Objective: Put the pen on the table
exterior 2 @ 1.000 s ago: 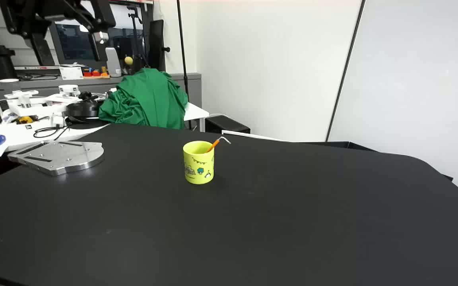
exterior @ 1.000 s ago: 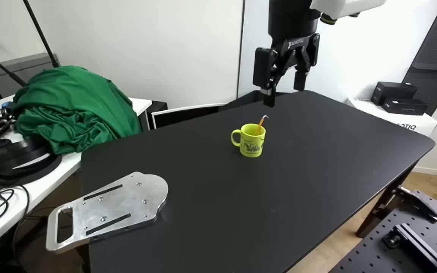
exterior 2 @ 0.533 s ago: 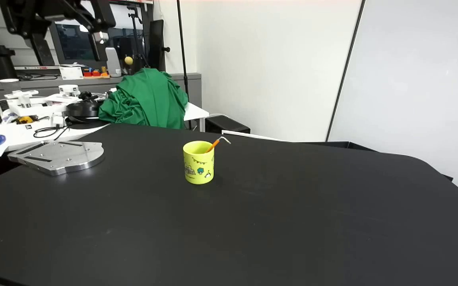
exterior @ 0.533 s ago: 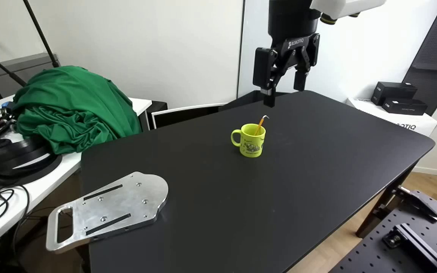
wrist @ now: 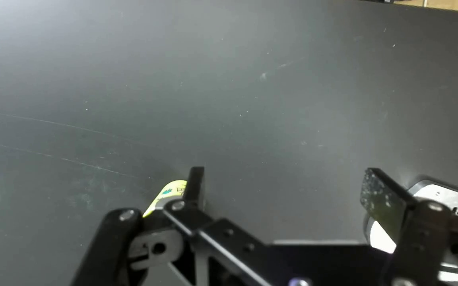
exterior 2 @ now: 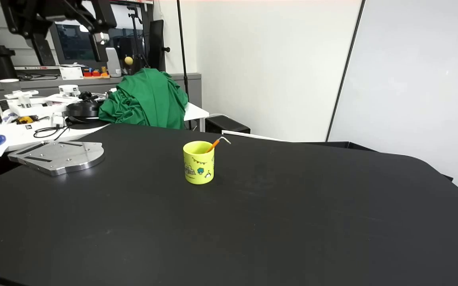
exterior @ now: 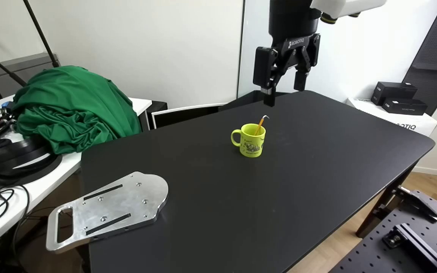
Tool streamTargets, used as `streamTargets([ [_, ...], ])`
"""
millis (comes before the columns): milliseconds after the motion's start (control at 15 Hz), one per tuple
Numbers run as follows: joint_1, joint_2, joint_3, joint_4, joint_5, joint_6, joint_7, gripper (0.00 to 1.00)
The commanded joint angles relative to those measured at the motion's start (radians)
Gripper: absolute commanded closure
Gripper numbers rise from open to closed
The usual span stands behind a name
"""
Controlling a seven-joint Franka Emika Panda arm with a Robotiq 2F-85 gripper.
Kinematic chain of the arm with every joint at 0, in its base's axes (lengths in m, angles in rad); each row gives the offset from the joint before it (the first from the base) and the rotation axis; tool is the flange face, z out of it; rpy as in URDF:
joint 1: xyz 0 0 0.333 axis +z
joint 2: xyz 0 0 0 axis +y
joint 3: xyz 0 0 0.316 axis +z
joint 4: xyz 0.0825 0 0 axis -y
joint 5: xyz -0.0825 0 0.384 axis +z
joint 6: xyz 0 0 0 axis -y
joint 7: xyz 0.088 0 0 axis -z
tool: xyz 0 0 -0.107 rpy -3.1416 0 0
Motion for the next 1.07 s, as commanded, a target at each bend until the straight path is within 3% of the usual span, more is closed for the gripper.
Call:
streamTargets([
  [0, 0.007, 0.017, -0.079, 0.027, 0.064, 0.016, -0.043, 0.0],
  [467, -0.023, 0.078, -0.203, 0.057, 0.146, 0.075, -0.154, 0.0],
  [1000, -0.08, 0.361, -0.294, 0.284, 0.192, 0.151, -0.24, 0.0],
])
